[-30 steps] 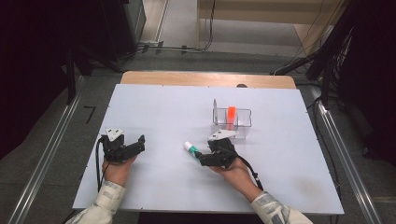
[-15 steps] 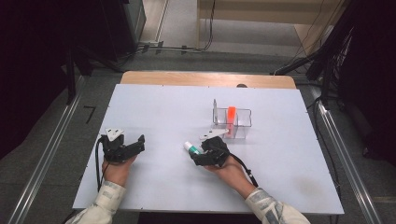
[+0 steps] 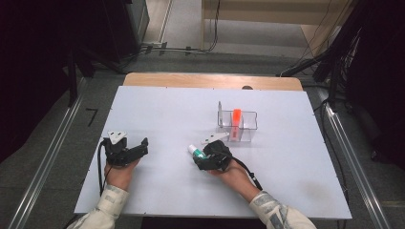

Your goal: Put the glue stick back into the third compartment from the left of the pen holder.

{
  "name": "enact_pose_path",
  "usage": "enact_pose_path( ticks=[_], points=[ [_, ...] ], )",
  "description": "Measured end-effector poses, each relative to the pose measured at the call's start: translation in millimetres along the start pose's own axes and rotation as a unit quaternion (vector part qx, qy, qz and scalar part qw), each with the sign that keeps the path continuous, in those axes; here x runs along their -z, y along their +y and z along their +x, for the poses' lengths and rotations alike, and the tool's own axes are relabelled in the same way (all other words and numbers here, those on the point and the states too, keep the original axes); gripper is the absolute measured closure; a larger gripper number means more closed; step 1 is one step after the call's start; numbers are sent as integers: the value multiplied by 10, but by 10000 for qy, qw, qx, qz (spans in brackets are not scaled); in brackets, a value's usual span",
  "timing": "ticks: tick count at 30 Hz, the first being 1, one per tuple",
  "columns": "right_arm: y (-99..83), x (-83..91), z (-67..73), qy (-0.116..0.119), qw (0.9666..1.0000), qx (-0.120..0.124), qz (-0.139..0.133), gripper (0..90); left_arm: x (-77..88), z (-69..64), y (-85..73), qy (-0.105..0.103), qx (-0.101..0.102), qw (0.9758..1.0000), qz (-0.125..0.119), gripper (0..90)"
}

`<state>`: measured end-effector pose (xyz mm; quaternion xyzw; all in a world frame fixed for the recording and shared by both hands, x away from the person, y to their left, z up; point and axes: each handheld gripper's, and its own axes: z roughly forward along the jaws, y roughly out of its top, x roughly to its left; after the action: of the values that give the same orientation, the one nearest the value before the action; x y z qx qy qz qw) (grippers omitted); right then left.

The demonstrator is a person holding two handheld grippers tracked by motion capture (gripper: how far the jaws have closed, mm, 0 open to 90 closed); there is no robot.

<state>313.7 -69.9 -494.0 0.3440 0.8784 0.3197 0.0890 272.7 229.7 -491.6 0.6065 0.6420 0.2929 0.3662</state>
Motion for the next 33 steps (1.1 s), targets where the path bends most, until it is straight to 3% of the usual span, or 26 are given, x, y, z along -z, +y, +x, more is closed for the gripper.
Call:
enact_pose_path(
  ticks=[33],
  points=[
    [62, -38, 62, -189, 9991, 189, 331, 473, 3, 4, 2, -19, 2, 10000, 2, 137]
  ],
)
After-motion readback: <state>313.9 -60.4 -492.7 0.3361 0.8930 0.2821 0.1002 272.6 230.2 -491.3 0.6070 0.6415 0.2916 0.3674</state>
